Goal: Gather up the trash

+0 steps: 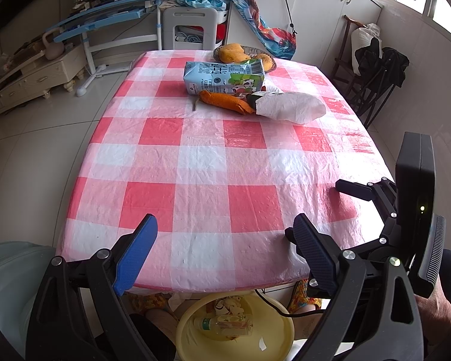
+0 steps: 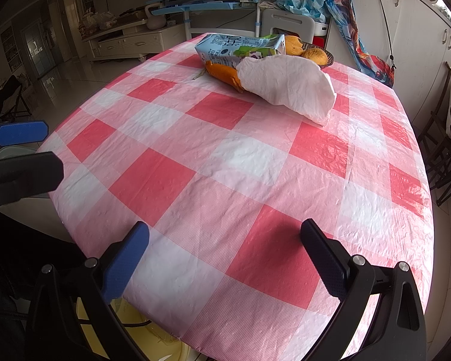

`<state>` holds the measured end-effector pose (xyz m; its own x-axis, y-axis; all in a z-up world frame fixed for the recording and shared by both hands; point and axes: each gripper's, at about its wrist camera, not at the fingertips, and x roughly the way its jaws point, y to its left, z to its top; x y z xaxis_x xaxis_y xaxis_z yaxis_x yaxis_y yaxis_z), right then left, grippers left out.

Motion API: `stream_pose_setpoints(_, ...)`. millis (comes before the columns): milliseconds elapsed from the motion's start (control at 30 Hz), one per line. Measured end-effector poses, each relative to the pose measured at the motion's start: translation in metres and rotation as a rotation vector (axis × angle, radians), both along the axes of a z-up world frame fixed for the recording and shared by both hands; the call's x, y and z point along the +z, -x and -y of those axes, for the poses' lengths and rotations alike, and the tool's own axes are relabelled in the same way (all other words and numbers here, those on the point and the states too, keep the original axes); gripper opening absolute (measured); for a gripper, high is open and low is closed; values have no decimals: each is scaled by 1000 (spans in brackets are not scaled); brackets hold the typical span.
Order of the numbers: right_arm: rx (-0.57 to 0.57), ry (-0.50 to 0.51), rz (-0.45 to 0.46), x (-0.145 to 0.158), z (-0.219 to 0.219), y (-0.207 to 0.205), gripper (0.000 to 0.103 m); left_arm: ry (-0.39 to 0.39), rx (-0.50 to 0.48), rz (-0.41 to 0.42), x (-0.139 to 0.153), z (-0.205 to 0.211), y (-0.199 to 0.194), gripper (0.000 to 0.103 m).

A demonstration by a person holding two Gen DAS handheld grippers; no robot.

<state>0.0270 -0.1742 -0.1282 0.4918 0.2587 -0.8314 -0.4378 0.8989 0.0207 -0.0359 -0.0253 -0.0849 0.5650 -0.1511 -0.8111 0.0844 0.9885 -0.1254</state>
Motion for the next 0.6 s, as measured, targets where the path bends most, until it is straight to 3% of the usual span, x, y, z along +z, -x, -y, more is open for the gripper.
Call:
stream_pose_setpoints(233,-1,0,-2,0,0,1,96,29,33,2,3,-5,-10,88)
stream_pose_setpoints(500,19,14,-24,1,-3,3,95,145,144,-24,0,-41,-19,88)
stream_pose_setpoints(600,51,33,9,8,-8,8,95,174,180,-27,-2,-53,-20,88)
